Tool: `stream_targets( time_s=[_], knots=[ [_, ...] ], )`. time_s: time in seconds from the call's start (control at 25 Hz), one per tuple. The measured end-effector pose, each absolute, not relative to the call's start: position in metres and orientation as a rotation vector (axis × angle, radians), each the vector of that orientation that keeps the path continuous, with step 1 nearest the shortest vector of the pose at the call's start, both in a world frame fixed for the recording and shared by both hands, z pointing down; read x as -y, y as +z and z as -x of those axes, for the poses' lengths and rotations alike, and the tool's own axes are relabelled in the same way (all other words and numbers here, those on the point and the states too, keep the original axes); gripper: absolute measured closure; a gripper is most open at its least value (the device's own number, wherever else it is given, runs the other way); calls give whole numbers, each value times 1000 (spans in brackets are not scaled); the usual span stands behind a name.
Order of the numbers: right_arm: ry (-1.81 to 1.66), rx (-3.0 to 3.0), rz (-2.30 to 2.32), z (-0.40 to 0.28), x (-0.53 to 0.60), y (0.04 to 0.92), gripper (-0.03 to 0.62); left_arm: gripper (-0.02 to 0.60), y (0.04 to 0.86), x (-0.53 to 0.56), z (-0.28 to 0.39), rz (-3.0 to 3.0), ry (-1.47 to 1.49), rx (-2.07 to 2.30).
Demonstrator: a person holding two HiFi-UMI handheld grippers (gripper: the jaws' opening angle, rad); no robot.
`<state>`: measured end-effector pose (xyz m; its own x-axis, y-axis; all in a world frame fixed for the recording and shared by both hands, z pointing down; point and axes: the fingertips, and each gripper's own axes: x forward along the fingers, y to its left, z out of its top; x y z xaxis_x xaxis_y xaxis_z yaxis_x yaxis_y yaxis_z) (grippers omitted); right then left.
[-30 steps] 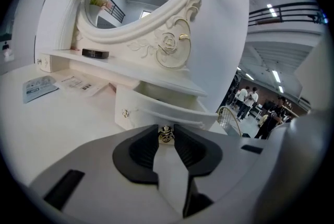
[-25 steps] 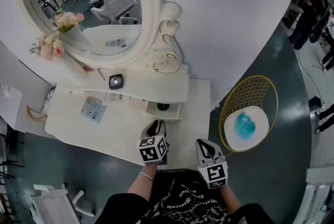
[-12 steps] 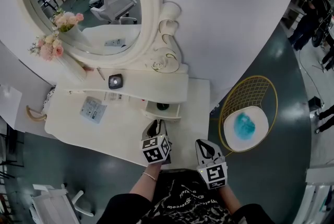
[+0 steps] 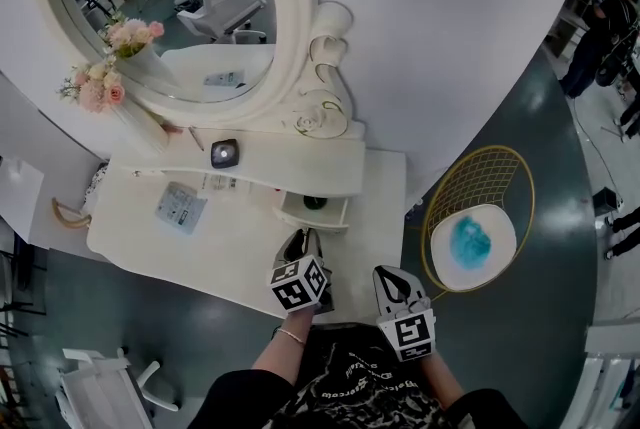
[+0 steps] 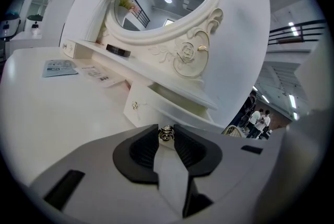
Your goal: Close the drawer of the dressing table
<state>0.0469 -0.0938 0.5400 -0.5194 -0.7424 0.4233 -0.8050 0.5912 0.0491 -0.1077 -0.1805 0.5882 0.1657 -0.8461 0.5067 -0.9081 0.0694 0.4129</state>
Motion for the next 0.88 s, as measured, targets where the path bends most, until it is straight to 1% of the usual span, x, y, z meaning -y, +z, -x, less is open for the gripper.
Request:
stream_targets(
  time_s=[0.16,0.36,0.6,0.88],
  knots=[
    [215,2423,-1240,-47,94,540,582,482,595,180,106,-1758,154,1666],
    [194,2415,-1234,-48,92,539,582,482,591,198,87,-1699,136,1658],
    [224,2396,-1268,-60,95,541,582,482,592,200,90,-1738,179,1657],
    [219,2403,-1248,-53,95,543,582,482,592,200,90,-1758,197,1652]
  ],
)
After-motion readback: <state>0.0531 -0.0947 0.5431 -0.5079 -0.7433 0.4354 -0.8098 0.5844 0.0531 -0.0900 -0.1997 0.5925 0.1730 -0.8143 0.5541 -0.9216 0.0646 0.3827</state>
